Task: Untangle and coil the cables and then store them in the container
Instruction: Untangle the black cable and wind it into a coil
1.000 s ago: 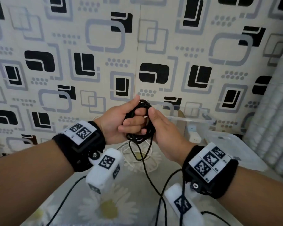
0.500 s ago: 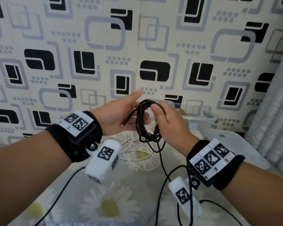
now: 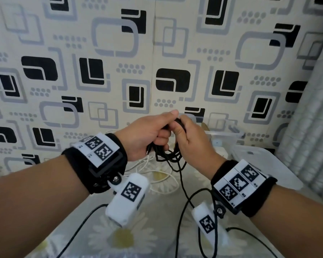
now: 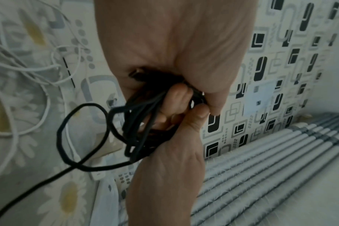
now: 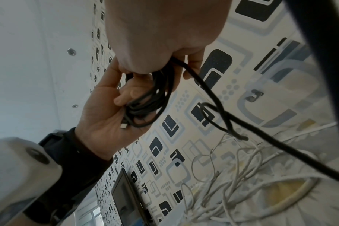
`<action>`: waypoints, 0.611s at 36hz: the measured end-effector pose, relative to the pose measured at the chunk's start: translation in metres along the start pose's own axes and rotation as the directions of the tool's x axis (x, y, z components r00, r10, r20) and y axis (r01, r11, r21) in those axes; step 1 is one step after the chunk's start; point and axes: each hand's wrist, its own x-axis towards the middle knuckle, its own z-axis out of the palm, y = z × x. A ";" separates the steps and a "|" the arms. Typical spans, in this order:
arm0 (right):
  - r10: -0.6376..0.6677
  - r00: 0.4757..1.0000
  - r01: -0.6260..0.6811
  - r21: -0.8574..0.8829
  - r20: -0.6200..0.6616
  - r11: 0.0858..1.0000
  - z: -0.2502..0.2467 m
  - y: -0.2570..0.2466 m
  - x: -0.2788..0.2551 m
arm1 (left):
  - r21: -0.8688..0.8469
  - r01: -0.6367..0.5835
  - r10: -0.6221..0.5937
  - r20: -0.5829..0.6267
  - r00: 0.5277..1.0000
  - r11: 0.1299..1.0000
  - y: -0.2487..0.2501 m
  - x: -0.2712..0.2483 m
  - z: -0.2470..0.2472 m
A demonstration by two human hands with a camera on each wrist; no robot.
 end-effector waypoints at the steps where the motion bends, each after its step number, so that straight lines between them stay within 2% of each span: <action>1: 0.010 1.000 -0.010 0.021 0.000 1.000 -0.001 -0.001 0.000 | 0.017 -0.025 0.025 0.003 1.000 1.000 0.000 0.000 0.000; 4: 0.088 0.993 -0.100 0.155 0.083 0.983 -0.004 -0.008 0.002 | 0.073 -0.074 0.076 -0.029 0.997 0.995 0.000 0.002 -0.002; 6: 0.183 0.965 -0.228 0.254 0.189 0.940 -0.005 -0.010 0.002 | 0.090 -0.095 0.102 -0.079 0.992 0.991 0.000 0.005 -0.007; 9: 0.300 0.873 -0.440 0.358 0.384 0.823 -0.006 -0.001 -0.002 | 0.039 -0.092 0.097 -0.159 0.983 0.995 0.004 0.010 -0.018; 11: 0.314 0.808 -0.512 0.330 0.498 0.794 -0.007 0.005 -0.008 | -0.003 -0.087 0.085 -0.188 0.978 0.996 0.007 0.011 -0.026; 16: 0.298 0.641 -0.502 0.093 0.708 0.860 -0.040 0.012 -0.012 | -0.008 -0.066 0.062 -0.272 0.960 0.998 0.009 0.013 -0.045; 18: 0.325 0.623 -0.477 0.017 0.712 0.879 -0.062 0.013 -0.006 | 0.018 -0.075 0.077 -0.314 0.946 0.997 0.010 0.014 -0.055; 22: 0.375 0.641 -0.512 0.009 0.670 0.859 -0.102 0.022 0.008 | 0.107 -0.083 0.121 -0.436 0.892 0.991 0.009 0.019 -0.074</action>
